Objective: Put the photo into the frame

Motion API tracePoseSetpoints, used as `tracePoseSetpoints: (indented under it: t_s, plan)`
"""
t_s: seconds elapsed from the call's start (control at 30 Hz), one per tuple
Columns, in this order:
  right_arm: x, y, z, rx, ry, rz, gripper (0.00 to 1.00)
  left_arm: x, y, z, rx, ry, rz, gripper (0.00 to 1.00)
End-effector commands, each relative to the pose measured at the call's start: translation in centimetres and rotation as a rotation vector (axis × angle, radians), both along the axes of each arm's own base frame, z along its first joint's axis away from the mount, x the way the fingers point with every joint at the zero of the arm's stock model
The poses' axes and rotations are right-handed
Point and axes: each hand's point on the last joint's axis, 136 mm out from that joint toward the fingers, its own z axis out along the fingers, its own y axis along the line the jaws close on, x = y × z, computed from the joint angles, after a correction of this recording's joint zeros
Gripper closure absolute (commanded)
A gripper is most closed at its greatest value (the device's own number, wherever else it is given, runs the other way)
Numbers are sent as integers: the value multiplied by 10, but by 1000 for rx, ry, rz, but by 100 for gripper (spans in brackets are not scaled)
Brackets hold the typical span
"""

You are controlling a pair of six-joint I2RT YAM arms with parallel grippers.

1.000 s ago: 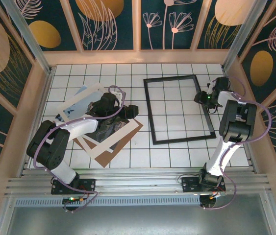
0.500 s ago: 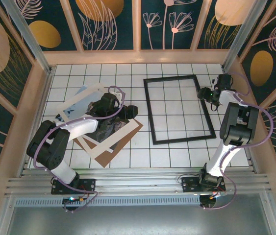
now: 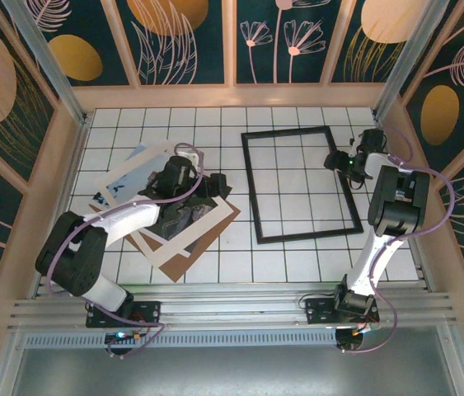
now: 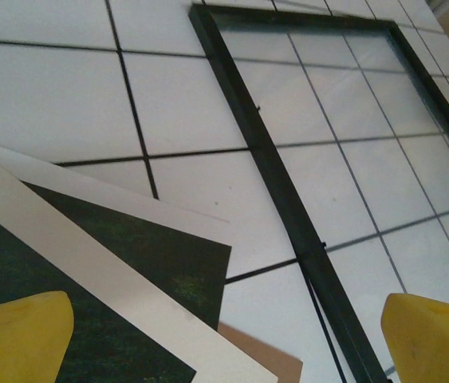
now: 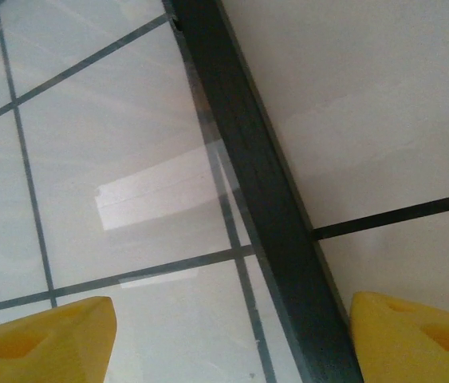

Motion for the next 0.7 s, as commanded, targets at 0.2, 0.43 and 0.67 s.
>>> tracePoseSetpoints:
  t_s: [0.2, 0.43, 0.67]
  plan:
    - [-18, 29, -1, 132, -17, 56, 22, 1, 63, 5, 64, -21, 231, 1]
    - [-23, 41, 21, 168, -73, 81, 23, -3, 105, 2, 60, -1, 354, 1]
    - [-20, 21, 45, 21, -139, 21, 23, -13, 132, -2, 64, 21, 439, 1]
